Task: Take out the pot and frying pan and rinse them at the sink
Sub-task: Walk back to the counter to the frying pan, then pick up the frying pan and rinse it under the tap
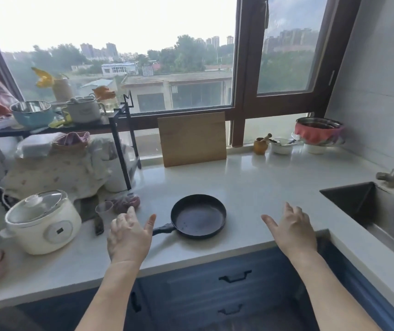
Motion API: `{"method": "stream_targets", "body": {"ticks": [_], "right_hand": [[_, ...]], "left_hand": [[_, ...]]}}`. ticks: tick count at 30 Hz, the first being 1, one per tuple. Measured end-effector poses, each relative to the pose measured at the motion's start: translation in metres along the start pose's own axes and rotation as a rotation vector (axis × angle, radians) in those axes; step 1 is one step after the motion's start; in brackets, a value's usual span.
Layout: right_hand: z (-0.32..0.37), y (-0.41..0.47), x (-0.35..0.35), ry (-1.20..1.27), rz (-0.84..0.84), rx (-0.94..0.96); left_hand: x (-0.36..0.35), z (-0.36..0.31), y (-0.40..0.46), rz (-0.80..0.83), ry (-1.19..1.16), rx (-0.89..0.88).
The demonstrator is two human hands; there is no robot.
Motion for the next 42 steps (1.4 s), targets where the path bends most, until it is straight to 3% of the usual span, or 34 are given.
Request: {"method": "stream_targets", "body": {"ticks": [17,25,31,42], "right_hand": [[0.034,0.234,-0.165,0.012,0.274,0.218],[0.025,0.266,-0.231,0.036,0.605,0.425],[0.018,0.268,-0.269,0.03,0.868,0.611],[0.013,0.28,-0.306,0.192,1.082,0.683]], "left_hand": [[-0.149,-0.081,0.177,0.101,0.069,0.17],[-0.203,-0.076,0.175,0.223,0.092,0.237],[-0.234,-0.064,0.148,0.493,0.082,0.183],[-0.246,-0.043,0.148,0.723,0.188,0.01]]}}
Point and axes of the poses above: each hand's wrist, its own y-axis towards the middle knuckle, its own x-axis out of the back of the hand, z = x × y, the point moved 3 cm from there along y, towards the middle knuckle, and after that the axes turned 4 degrees about x, right-handed, at the moved point
